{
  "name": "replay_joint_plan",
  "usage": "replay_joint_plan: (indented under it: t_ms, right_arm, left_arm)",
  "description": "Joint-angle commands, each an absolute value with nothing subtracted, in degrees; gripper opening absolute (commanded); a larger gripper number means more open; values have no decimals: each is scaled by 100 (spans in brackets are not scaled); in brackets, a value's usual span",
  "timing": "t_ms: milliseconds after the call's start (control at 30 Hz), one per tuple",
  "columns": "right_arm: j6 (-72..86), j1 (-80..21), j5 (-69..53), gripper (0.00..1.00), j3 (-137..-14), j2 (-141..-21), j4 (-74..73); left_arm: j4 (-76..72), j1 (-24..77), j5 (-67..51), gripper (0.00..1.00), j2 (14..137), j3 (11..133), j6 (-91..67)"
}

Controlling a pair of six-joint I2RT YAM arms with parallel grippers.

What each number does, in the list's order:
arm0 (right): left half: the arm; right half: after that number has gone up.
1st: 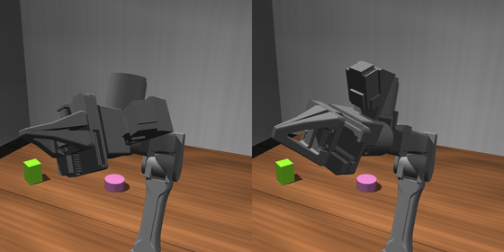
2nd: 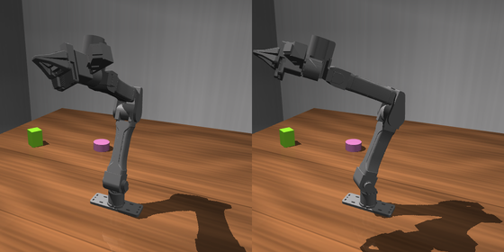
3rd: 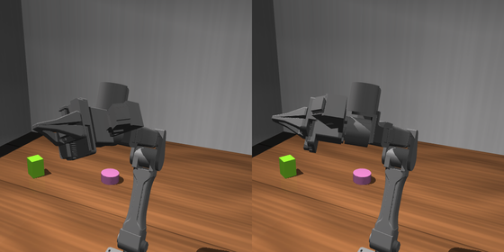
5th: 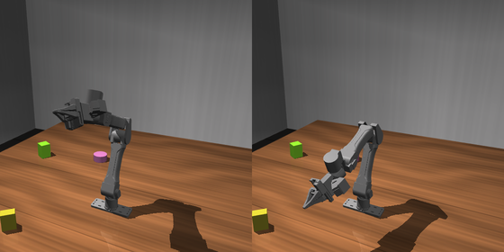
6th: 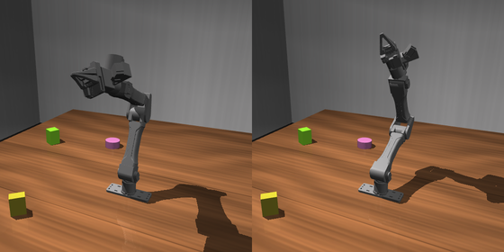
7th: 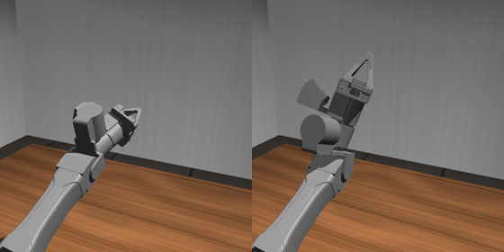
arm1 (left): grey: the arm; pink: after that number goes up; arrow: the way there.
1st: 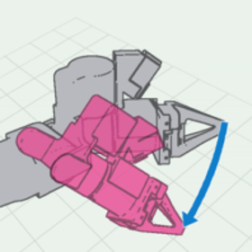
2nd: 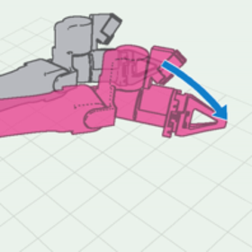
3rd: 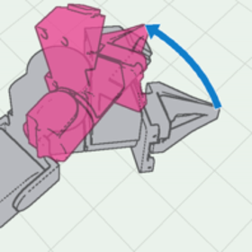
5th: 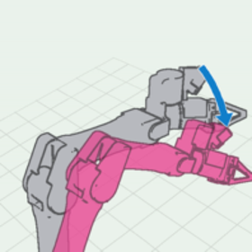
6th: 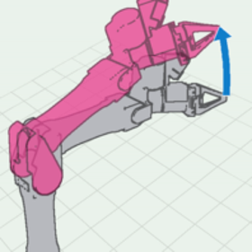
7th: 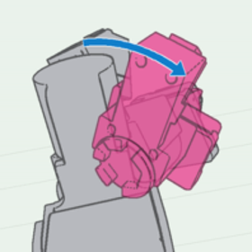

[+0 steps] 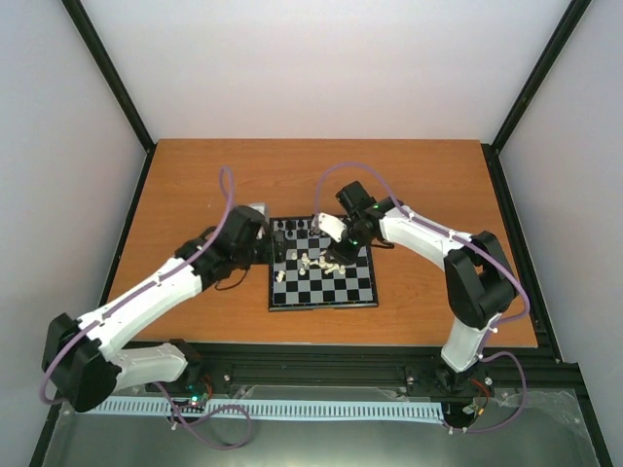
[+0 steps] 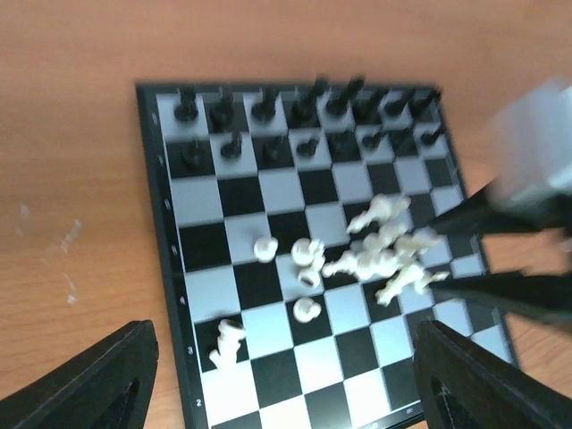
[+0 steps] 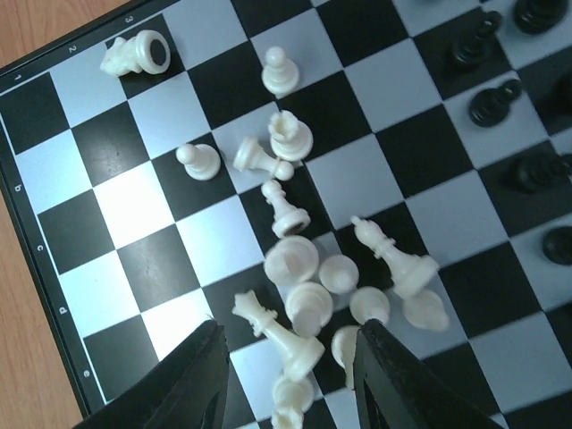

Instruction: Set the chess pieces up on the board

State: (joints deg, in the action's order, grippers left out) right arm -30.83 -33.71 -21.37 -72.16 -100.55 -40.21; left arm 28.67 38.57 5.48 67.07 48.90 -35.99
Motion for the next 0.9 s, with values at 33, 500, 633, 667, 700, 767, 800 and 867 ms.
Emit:
replay_joint_plan:
  t_ms: [33,500,633,667,700,767,800,867]
  right_arm:
    - [-3119,-3685,-1830,40,-7483,-10357,-3905]
    - [-2912,-3957,-1481,28,-7841,-10986,-3902]
    - [-2888,-3990,-1451,18,-7838,-11015,-3940]
    - [-2881,-4002,-1458,17,-7834,-11000,-3952]
    - [-2872,-3999,-1463,16,-7831,-10981,-3955]
    - [-2861,-3999,-1480,12,-7831,-10933,-3975]
    - [-2845,-3999,-1496,10,-7830,-10903,-3973]
    - [-2810,-4000,-1556,7,-7823,-10800,-3981]
  left_arm:
    - [4604,3403,1047,85,6314,6155,-2867]
    - [4201,2241,1591,93,6090,5552,-2236]
    - [4221,2224,1591,93,6093,5529,-2217]
    - [4221,2224,1602,93,6093,5528,-2206]
    - [4226,2224,1615,93,6091,5532,-2205]
    - [4223,2225,1624,93,6094,5533,-2182]
    - [4229,2224,1623,93,6100,5534,-2170]
    - [4234,2224,1641,93,6100,5520,-2159]
